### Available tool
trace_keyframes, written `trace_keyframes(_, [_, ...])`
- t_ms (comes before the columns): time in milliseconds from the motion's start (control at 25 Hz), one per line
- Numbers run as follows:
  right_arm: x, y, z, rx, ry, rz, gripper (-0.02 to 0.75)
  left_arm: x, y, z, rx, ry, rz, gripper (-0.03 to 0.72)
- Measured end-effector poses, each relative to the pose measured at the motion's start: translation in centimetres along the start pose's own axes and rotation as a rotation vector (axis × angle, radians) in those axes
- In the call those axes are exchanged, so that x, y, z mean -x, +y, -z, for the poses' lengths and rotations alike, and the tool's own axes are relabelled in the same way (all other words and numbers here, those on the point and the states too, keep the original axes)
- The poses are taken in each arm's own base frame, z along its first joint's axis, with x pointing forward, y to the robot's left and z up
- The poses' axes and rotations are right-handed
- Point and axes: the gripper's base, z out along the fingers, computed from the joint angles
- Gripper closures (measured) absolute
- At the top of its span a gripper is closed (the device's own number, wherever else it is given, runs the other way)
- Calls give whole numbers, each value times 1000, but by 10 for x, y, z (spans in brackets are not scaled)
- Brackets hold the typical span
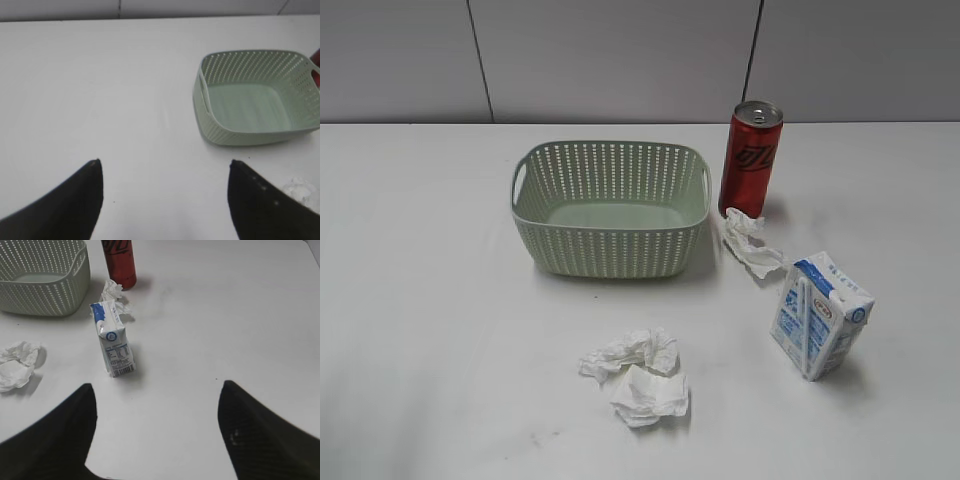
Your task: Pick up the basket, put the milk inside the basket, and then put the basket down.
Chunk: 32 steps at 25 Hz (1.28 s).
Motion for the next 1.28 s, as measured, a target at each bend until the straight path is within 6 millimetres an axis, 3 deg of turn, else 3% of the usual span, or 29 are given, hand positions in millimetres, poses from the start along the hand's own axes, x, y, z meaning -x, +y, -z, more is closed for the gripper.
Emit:
trace_keyframes(400, [0,0,0,0,0,0,167,50,-30,-113,-112,243,-114,96])
trace_keyframes(680, [0,0,0,0,1,0,167,65,-43,-200,-102,447,-137,96])
trace_keyframes(920, [0,0,0,0,0,0,167,59,-48,-254,-95,546,-101,96])
trace_keyframes(1280, [0,0,0,-1,0,0,167,17,-41,-312,-29,688,-35,96])
